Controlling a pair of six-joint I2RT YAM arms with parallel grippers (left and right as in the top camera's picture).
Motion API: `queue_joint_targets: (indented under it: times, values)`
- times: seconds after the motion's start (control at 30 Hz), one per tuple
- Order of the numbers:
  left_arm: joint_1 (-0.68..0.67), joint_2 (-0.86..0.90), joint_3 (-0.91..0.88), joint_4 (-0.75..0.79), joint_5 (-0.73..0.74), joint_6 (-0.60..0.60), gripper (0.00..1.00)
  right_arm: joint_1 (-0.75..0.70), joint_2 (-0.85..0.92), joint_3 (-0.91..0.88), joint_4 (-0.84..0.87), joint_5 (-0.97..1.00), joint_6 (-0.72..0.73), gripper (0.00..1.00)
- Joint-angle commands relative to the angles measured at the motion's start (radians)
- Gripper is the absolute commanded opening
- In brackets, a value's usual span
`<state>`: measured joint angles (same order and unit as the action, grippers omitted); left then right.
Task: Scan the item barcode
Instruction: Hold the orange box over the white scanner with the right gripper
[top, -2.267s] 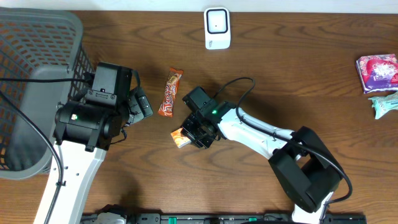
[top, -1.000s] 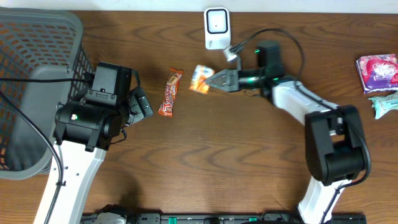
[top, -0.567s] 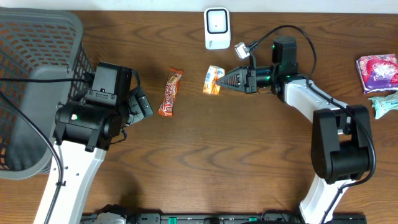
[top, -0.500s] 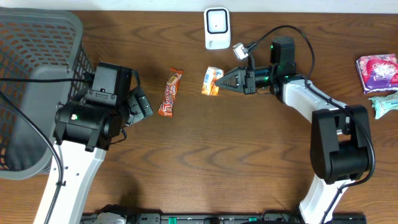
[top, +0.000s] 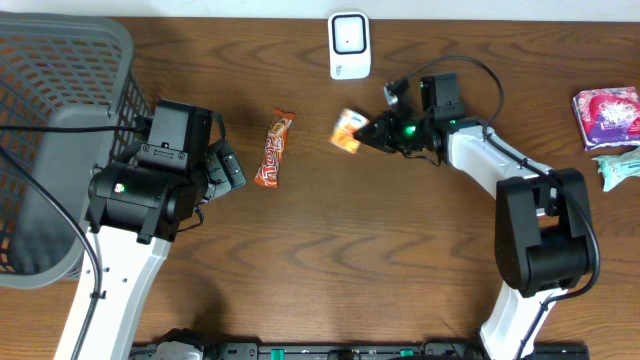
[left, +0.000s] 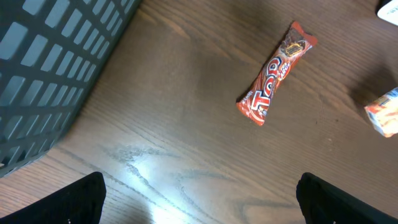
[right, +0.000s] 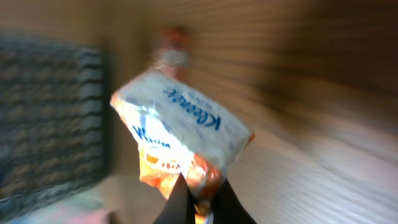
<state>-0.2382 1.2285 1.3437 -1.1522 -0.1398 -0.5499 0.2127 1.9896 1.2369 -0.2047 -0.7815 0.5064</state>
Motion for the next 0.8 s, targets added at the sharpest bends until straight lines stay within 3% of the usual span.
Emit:
queue_joint_targets:
  times: [0.0, 0.13, 0.27, 0.53, 0.77]
  values:
    - [0.003, 0.0, 0.01, -0.003, -0.006, -0.001, 0.98, 0.037, -0.005, 0.172, -0.234, 0.595, -0.138, 0.01]
    - [0.003, 0.0, 0.01, -0.003, -0.006, -0.001, 0.98, 0.081, -0.004, 0.35, -0.404, 0.91, -0.297, 0.01]
    - [0.003, 0.0, 0.01, -0.003, -0.006, -0.001, 0.98, 0.115, -0.003, 0.479, -0.409, 1.086, -0.432, 0.01]
    - [0.003, 0.0, 0.01, -0.003, -0.006, -0.001, 0.98, 0.145, 0.102, 0.637, -0.305, 1.091, -0.472, 0.01]
    - [0.003, 0.0, 0.01, -0.003, -0.006, -0.001, 0.98, 0.183, 0.328, 0.938, -0.316, 1.102, -0.59, 0.01]
